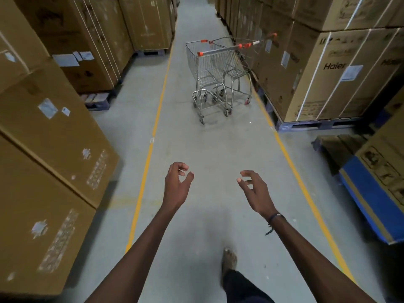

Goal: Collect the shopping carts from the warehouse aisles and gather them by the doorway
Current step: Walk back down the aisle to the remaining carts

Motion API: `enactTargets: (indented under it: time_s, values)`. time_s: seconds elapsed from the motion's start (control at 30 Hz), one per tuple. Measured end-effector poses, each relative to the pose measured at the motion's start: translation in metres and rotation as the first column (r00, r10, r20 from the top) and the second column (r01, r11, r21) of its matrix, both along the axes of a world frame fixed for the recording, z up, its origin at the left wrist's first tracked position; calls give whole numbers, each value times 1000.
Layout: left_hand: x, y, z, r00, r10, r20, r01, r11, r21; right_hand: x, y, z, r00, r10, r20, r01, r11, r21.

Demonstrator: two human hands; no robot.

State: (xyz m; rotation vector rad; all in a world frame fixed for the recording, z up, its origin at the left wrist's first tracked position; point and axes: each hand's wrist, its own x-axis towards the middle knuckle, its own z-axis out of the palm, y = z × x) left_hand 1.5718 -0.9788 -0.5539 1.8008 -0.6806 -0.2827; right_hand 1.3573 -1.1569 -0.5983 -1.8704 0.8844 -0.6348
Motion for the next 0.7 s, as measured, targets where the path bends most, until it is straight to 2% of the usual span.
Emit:
enactTargets:
  time_s: [0.37,0.7]
  values:
    - [185,-249,35,996,88,22,-87,995,-45,194,-257,40,994,110,-10,-111,993,-37]
    - [370,-452,10,999,39,32,-37,997,-67,370,-458,12,998,63,-4,-63,997,-44]
